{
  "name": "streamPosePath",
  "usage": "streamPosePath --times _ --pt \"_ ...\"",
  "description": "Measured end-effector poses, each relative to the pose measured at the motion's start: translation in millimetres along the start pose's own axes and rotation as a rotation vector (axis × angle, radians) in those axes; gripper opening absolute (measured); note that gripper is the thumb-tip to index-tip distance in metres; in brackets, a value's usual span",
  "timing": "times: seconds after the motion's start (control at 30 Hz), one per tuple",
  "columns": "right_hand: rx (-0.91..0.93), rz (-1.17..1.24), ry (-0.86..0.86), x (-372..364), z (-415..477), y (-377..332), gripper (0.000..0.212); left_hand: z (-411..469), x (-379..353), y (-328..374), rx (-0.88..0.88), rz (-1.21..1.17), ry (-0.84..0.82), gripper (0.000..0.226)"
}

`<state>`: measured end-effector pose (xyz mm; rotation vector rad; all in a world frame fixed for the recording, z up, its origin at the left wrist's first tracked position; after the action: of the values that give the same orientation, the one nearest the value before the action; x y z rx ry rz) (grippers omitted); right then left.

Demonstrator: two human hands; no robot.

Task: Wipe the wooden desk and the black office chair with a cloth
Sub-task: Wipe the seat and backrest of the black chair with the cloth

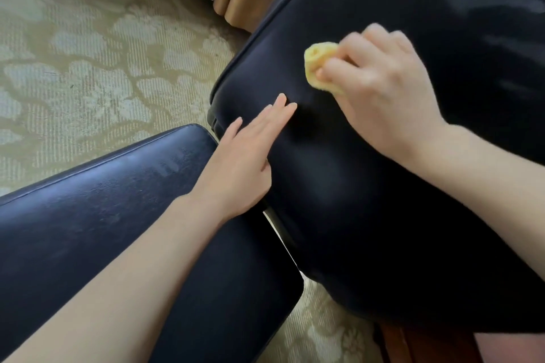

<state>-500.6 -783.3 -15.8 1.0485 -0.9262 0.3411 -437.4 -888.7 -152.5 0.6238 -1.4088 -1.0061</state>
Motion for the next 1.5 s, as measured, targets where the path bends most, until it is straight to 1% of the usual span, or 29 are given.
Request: streamPosePath --times 0.1,0.17,0.27,0.33,0.4,0.47,0.53,0.57,0.6,0.67,0.77,0.87,0.97,1.07,1.13,1.2,1.3,1.37,1.4,1.43,1.47,1.5 --pt "-0.008 -0.036 0.024 -19.6 36.2 -13.9 0.010 -4.2 9.2 -10.7 0.075 -0.017 0.123 0.083" --pt "-0.050 -0.045 0.010 -33.3 56.2 -28.4 0.013 -10.1 14.4 -22.7 0.149 0.003 0.181 0.079" --pt "-0.155 -0.036 -0.085 -56.6 73.4 -43.8 0.031 -18.3 18.5 -38.4 0.238 0.011 0.225 0.076" --pt "-0.130 -0.013 -0.131 -74.1 82.0 -58.0 0.038 -23.0 19.4 -48.1 0.278 0.008 0.248 0.075" --pt "-0.081 -0.016 -0.195 -87.0 84.2 -80.9 0.039 -25.6 18.4 -54.7 0.299 0.005 0.269 0.076" --pt "-0.040 -0.055 -0.261 -99.3 74.8 -105.4 0.029 -28.1 12.8 -59.1 0.296 0.010 0.264 0.078" --pt "0.031 -0.029 -0.463 -114.8 54.5 -126.3 0.019 -33.2 5.6 -62.4 0.308 0.031 0.245 0.072" --pt "0.074 -0.047 -0.531 -123.5 36.7 -134.7 0.021 -36.7 1.2 -64.0 0.327 0.048 0.231 0.065" --pt "0.118 -0.061 -0.522 -128.1 16.8 -141.1 0.026 -41.0 -3.9 -65.4 0.342 0.060 0.212 0.059" --pt "0.218 -0.056 -0.570 -132.3 -20.3 -151.5 0.034 -51.1 -14.9 -65.8 0.356 0.063 0.181 0.058" --pt "0.387 -0.056 -0.623 -137.3 -68.1 -165.1 0.029 -59.6 -27.6 -60.9 0.368 0.058 0.159 0.064" --pt "0.491 -0.061 -0.786 -141.4 -113.9 -175.1 0.026 -58.9 -39.5 -47.4 0.327 0.055 0.102 0.075" --pt "0.540 -0.105 -0.891 -135.3 -153.0 -181.2 0.025 -54.6 -50.1 -30.1 0.261 0.046 0.050 0.083" --pt "0.599 -0.125 -0.958 -126.6 -188.2 -184.9 0.022 -51.7 -57.0 -11.0 0.197 0.030 0.047 0.089" --pt "0.602 -0.093 -0.989 -118.7 -210.6 -185.2 0.020 -50.6 -59.5 2.6 0.130 0.027 0.058 0.091" --pt "0.521 0.029 -1.076 -108.9 -230.0 -182.3 0.013 -49.7 -60.0 15.7 0.061 0.024 0.080 0.092" --pt "0.657 -0.037 -1.037 -90.7 -251.3 -182.3 0.007 -48.7 -59.2 32.5 0.015 0.020 0.107 0.094" --pt "0.636 -0.025 -1.070 -81.1 -261.7 -177.8 0.006 -48.9 -57.4 43.3 -0.003 0.031 0.121 0.094" --pt "0.618 0.008 -1.032 -74.0 -260.7 -173.8 0.003 -49.8 -56.7 48.3 -0.005 0.035 0.122 0.094" --pt "0.546 0.002 -1.014 -68.4 -257.7 -168.6 0.008 -51.2 -57.5 49.2 -0.005 0.042 0.122 0.094" --pt "0.462 0.057 -0.981 -53.4 -257.4 -158.8 0.016 -52.9 -54.4 61.6 -0.022 0.050 0.120 0.093" --pt "0.425 0.068 -0.951 -42.7 -260.0 -153.9 0.021 -54.5 -54.1 67.1 -0.028 0.053 0.120 0.093"
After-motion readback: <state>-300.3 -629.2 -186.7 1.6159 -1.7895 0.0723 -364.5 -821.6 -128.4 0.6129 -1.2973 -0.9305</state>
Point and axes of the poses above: each hand's wrist, its own z-axis towards the middle knuckle, its own x-axis out of the back of the hand, y = z × x, the point moved 3 cm from there along z, towards the middle knuckle, and after that the axes turned 2 degrees about z, right-handed, at the moved point
